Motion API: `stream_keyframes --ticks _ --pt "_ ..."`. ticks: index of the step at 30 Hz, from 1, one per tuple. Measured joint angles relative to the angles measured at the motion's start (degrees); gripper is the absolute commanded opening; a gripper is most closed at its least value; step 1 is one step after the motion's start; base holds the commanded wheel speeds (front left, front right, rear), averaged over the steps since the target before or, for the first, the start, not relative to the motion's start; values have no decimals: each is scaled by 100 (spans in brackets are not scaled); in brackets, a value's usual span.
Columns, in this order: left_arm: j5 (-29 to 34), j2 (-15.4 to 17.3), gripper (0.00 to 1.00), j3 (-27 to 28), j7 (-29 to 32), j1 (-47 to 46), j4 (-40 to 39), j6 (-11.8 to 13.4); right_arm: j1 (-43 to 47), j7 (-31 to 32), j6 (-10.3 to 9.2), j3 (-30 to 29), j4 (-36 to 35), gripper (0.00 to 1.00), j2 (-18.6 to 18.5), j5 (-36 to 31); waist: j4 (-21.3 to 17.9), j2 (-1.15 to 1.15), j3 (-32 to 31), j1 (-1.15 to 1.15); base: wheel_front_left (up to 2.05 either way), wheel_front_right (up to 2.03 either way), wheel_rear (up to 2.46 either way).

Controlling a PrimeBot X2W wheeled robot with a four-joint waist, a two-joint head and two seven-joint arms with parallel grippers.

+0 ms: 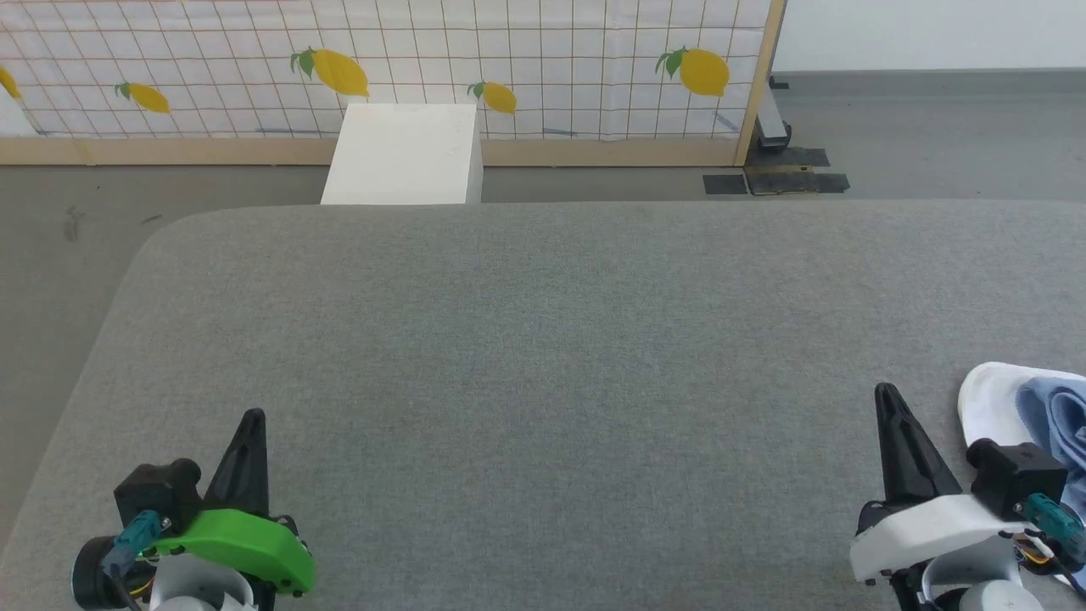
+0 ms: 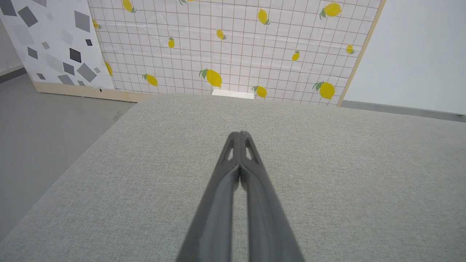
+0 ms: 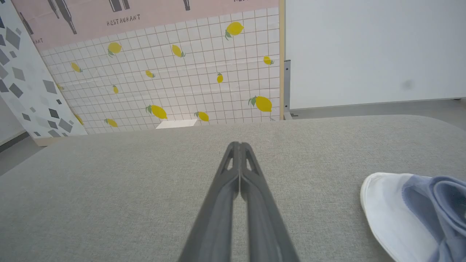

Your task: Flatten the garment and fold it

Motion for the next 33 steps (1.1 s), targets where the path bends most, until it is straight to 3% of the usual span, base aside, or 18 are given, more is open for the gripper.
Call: stream_keyframes --ticks 33 --pt "715 -397 0 179 343 15 -331 0 0 279 0 129 -274 0 0 -285 -4 0 6 0 0 0 0"
